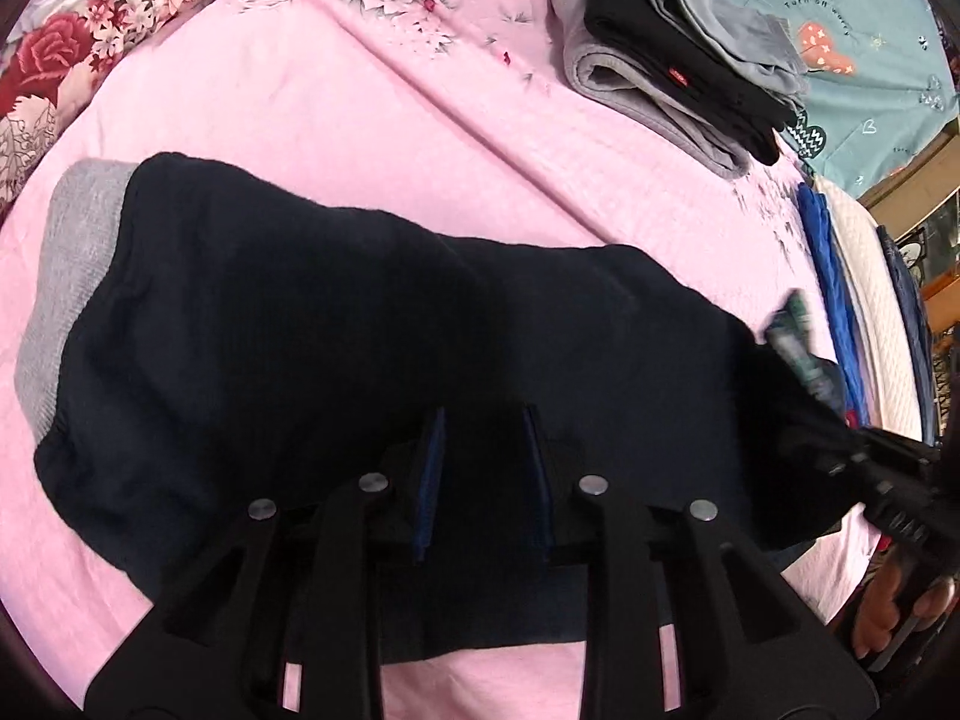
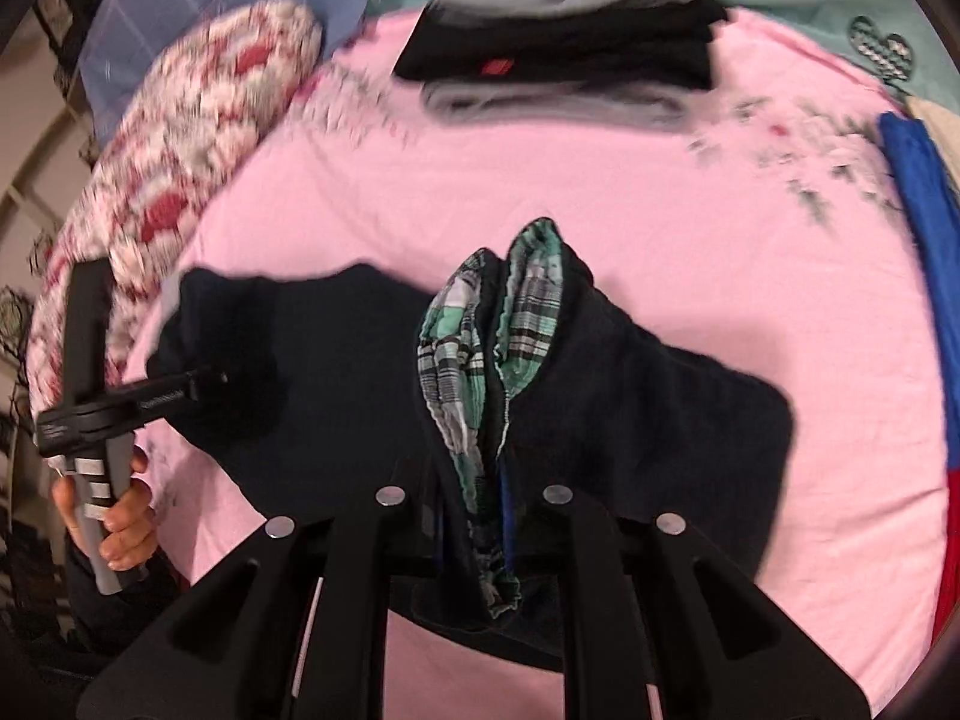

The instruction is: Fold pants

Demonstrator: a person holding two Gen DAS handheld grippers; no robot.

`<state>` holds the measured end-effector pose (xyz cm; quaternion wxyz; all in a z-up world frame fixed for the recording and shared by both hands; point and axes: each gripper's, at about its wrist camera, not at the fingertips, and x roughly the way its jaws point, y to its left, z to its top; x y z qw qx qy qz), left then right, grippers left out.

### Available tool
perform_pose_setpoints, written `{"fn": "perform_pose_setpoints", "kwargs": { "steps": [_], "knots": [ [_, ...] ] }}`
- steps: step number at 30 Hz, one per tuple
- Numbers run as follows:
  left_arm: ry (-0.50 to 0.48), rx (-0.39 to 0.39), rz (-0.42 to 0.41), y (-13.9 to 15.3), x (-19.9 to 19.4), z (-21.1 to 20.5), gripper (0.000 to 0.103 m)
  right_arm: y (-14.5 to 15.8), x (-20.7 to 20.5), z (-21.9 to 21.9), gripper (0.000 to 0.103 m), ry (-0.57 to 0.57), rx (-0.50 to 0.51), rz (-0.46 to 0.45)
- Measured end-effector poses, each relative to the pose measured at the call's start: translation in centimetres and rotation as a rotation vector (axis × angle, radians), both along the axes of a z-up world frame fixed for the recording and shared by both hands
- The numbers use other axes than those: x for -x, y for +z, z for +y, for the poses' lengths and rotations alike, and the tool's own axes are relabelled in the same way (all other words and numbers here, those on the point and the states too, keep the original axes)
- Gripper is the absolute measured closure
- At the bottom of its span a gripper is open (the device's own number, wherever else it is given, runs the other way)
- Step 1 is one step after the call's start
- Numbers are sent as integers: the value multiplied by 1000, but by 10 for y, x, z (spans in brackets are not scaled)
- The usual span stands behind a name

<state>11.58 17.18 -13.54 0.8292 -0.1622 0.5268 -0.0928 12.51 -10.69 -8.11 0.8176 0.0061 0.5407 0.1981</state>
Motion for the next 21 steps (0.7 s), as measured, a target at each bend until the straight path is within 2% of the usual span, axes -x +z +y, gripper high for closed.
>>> {"fn": "perform_pose_setpoints", "kwargs": {
  "steps": [3, 7, 10, 11, 15, 16, 18, 19, 21],
  "knots": [
    [-5, 61, -5, -5, 5, 13, 77, -9, 1, 29, 90, 72, 30, 13],
    [-12, 108, -5, -8, 1, 12, 77, -19, 1, 45, 90, 87, 85, 16],
    [-16, 96, -6, -8, -2, 6, 77, -27, -1, 55, 73, 99, 90, 47],
    [-17, 87, -7, -7, -3, 5, 77, -24, 1, 55, 63, 106, 74, 53],
    [-16, 56, -10, -7, -2, 1, 77, -3, 4, 47, 61, 104, -5, 25],
    [-16, 46, -11, -6, -2, 0, 77, 6, 4, 41, 62, 87, -16, -6],
    [-15, 27, -11, -6, -2, -3, 76, 13, 1, 37, 87, 57, 20, -51],
    [-13, 19, -10, -5, -2, -4, 76, 12, -4, 36, 89, 41, 58, -68],
    [-11, 12, -10, -5, -2, -5, 76, 2, -15, 36, 90, 35, 58, -51]
  ]
}}
